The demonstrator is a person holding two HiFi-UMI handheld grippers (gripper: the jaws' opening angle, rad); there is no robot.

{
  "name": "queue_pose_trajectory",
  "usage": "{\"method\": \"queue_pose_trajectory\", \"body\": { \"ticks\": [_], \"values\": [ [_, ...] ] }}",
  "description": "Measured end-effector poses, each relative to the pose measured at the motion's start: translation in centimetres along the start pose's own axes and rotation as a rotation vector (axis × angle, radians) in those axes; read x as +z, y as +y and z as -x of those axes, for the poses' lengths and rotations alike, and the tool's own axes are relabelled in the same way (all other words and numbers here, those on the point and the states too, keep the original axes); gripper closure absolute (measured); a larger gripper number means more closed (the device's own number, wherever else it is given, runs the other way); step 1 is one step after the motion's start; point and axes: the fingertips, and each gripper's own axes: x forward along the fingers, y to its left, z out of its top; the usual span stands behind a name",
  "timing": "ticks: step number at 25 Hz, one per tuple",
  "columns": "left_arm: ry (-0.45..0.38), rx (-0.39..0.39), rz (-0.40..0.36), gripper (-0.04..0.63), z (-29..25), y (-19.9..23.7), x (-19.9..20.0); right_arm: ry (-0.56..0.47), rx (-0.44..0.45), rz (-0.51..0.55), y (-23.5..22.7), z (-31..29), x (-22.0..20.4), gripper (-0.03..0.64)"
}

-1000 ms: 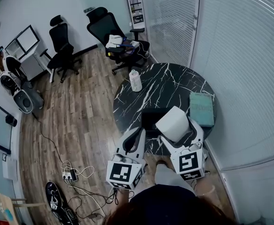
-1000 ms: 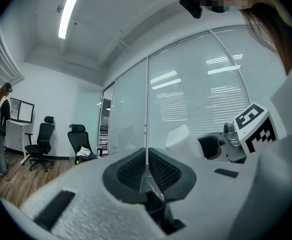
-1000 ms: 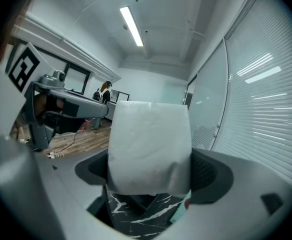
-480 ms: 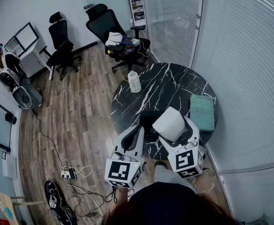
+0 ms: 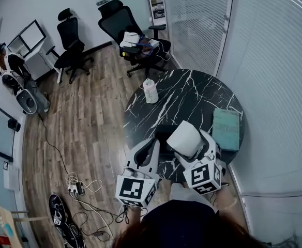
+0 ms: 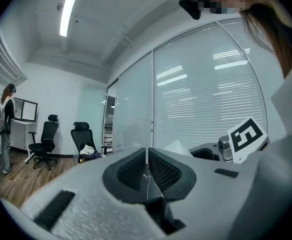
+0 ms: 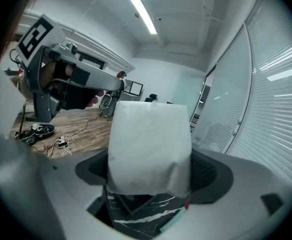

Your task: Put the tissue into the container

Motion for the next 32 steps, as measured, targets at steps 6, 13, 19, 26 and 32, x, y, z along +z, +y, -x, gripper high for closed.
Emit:
{"method": "queue_pose_trajectory", "body": {
  "ticks": [6,13,19,26,32],
  "values": [
    [0.013,0.016,0.002,0.557,-1.1,0.6,-0.3,0.023,0.050,0.028,0.0,-2.0,-0.9,0.183],
    [0.022,0.041,0.006,0.557,-2.2,1.4,-0.7,0.054,0.112,0.066,0.6,-4.2,-2.4,0.183],
    [0.028,0.056,0.013,0.557,-3.1,2.1,-0.9,0.079,0.158,0.100,1.1,-5.7,-3.5,0.183],
    [0.042,0.067,0.024,0.557,-3.9,2.6,-1.4,0.105,0.224,0.141,1.9,-7.2,-4.8,0.183],
    [0.052,0.063,0.022,0.557,-4.4,2.9,-1.7,0.133,0.266,0.171,2.8,-8.4,-6.0,0.183]
  ]
}}
